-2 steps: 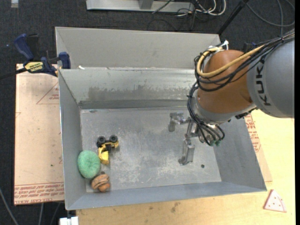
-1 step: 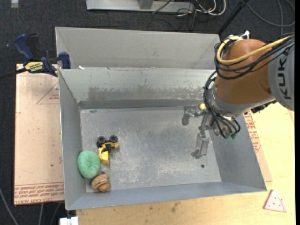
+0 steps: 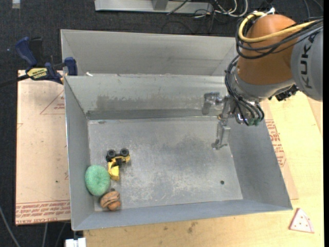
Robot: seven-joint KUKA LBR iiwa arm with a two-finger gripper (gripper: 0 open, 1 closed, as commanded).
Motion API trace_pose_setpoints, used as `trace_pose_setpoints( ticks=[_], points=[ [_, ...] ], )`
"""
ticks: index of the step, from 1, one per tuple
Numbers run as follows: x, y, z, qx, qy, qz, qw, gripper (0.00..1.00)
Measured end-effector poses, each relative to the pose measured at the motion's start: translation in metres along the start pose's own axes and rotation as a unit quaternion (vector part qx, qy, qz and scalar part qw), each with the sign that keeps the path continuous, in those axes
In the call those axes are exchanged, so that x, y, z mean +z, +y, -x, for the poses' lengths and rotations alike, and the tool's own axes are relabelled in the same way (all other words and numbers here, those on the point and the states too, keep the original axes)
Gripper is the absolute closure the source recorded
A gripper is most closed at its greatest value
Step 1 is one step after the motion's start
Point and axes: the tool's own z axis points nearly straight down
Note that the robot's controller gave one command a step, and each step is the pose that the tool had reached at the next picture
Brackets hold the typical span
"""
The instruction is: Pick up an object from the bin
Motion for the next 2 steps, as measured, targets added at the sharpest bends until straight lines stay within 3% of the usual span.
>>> trace_pose_setpoints(
  ticks=[1,2],
  points=[
    [-0.021,0.024,0.013,-0.010,-0.0002,0.000,0.9999,0.00],
    [0.012,0.039,0.035,-0.008,-0.0031,0.000,1.0000,0.00]
  ],
)
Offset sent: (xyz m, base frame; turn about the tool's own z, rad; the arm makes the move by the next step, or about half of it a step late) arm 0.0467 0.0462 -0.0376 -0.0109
